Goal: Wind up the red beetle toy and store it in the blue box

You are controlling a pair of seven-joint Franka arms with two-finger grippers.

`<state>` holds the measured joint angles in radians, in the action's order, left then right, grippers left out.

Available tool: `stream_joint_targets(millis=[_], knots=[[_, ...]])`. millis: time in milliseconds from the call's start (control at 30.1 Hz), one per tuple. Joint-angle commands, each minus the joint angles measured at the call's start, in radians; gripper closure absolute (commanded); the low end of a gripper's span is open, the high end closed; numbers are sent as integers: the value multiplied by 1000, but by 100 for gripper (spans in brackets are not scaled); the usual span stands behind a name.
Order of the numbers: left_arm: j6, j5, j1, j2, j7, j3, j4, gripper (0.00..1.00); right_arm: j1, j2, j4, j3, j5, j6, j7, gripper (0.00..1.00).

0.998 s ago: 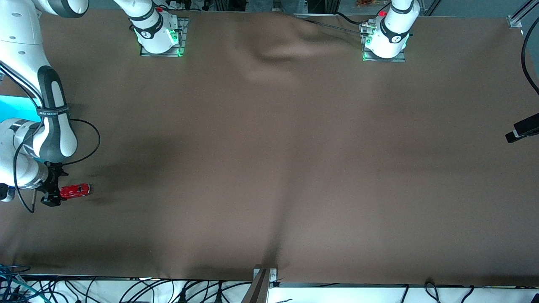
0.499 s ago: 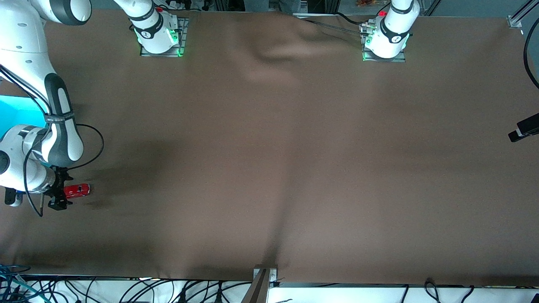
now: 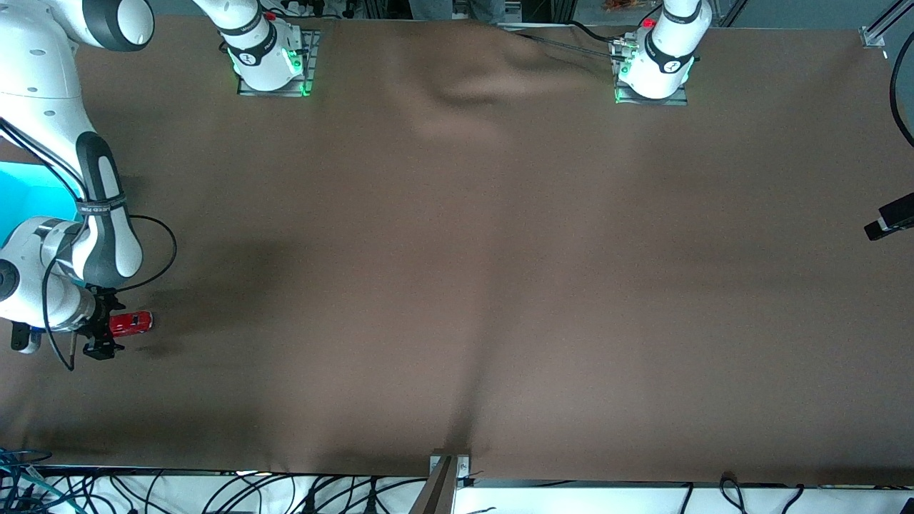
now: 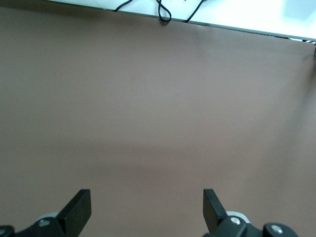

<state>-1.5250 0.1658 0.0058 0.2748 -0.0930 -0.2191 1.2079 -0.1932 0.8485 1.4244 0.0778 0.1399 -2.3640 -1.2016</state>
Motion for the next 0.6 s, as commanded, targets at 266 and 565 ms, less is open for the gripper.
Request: stream_joint_targets(millis=[266,565], knots=[[20,18,3,-11,-17,0,-7,0,-29,24,-30,-21,27,-3,-15,33],[20,17,-4,-17,-16,3,-7,0,-34,26,-24,-21,26,-4,-21,100]])
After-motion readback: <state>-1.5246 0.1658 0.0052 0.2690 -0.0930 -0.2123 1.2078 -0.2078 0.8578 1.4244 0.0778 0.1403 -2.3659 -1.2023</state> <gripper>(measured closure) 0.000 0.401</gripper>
